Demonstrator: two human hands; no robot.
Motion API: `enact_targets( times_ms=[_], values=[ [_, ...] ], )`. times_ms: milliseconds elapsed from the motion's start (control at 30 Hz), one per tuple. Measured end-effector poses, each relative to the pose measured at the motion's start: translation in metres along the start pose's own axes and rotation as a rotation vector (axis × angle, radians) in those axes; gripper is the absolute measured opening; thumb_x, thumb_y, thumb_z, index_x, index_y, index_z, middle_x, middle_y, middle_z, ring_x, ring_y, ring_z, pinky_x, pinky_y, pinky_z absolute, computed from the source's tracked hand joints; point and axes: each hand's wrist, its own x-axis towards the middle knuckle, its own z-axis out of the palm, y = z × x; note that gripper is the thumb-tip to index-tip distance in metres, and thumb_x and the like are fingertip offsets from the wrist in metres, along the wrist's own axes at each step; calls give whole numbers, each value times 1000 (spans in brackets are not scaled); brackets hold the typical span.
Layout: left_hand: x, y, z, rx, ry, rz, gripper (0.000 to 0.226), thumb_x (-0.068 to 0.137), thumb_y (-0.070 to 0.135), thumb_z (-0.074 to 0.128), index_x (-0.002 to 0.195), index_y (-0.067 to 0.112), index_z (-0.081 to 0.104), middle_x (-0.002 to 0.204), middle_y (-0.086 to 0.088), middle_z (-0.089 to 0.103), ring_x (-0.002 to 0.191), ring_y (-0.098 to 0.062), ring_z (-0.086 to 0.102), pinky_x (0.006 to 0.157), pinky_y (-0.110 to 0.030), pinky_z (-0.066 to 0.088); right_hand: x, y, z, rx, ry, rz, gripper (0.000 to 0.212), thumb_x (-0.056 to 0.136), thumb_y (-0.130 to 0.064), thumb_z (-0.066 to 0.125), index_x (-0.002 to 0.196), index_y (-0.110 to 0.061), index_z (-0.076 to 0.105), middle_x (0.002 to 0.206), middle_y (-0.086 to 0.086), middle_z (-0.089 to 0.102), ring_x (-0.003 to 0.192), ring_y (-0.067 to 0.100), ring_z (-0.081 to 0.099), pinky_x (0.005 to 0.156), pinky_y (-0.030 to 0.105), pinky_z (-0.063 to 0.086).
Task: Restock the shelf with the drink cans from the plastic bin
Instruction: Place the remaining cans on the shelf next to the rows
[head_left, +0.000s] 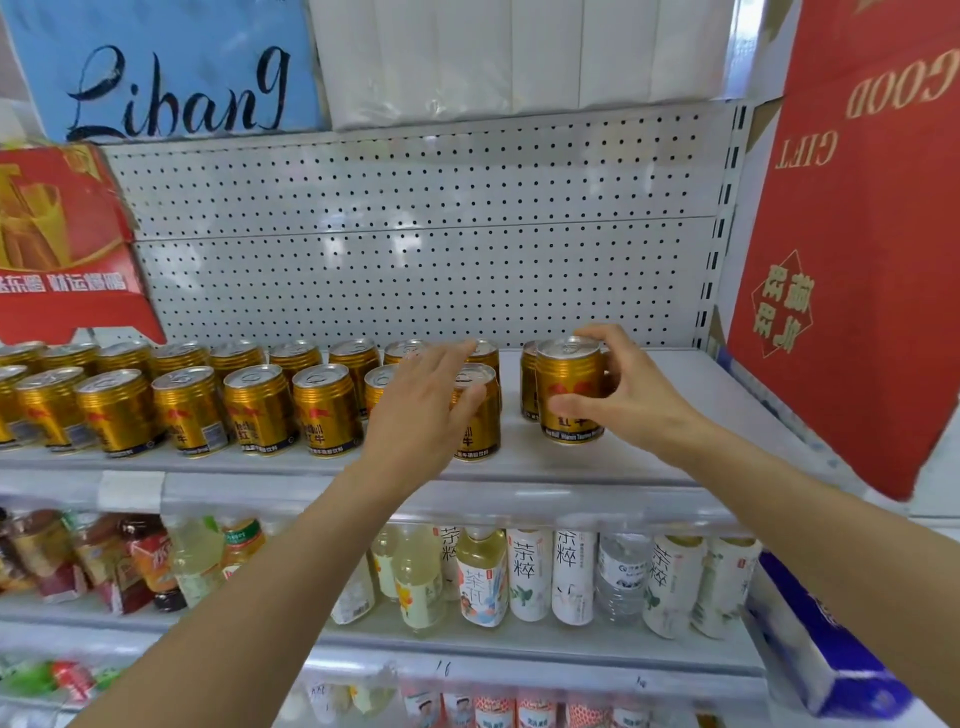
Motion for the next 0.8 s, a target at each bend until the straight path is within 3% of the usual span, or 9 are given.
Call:
enact_targets(
  times_ms=[100, 233, 433, 533, 633, 800],
  values=[
    [9, -5, 3, 155, -82, 61, 47, 101, 34, 42, 147, 21, 40, 150, 2, 42, 139, -18, 34, 119, -34, 8, 2, 16, -1, 31, -36, 26, 74, 69, -23, 85, 125, -40, 40, 118, -3, 59, 109, 16, 59, 87, 31, 51],
    [14, -9, 4, 169, -131, 63, 42, 100, 33, 46, 140, 22, 49, 145, 3, 49, 135, -18, 40, 119, -35, 6, 3, 32, 4, 34, -69, 35, 75, 70, -25, 85, 129, -38, 40, 121, -5, 57, 111, 13, 57, 86, 26, 49],
    [15, -11, 2, 136, -114, 51, 40, 98, 34, 52, 136, 24, 55, 137, 3, 57, 125, -20, 47, 110, -34, 26, 6, 32, -3, -89, -32, 39, 67, 75, -42, 77, 133, -30, 45, 124, -7, 58, 109, 9, 55, 93, 34, 48],
    [16, -13, 2, 114, -105, 49, 39, 95, 33, 56, 133, 23, 59, 132, 1, 61, 119, -22, 52, 96, -36, 39, 7, 24, -2, -118, -9, 18, 65, 76, -39, 77, 133, -32, 48, 119, -7, 59, 103, 7, 56, 82, 25, 46],
    [17, -14, 5, 99, -95, 40, 39, 94, 33, 58, 132, 24, 60, 131, 2, 62, 118, -21, 53, 92, -35, 42, 6, 18, 7, -187, 11, -13, 60, 77, -38, 77, 131, -35, 51, 121, -8, 57, 99, 9, 55, 69, 15, 40],
    [17, -16, 8, 95, -77, 38, 39, 94, 33, 58, 131, 24, 60, 130, 2, 62, 118, -21, 53, 93, -34, 39, 4, 17, 20, -182, 59, -5, 54, 80, -37, 74, 130, -32, 55, 125, -1, 56, 105, 13, 53, 70, 16, 40]
  ],
)
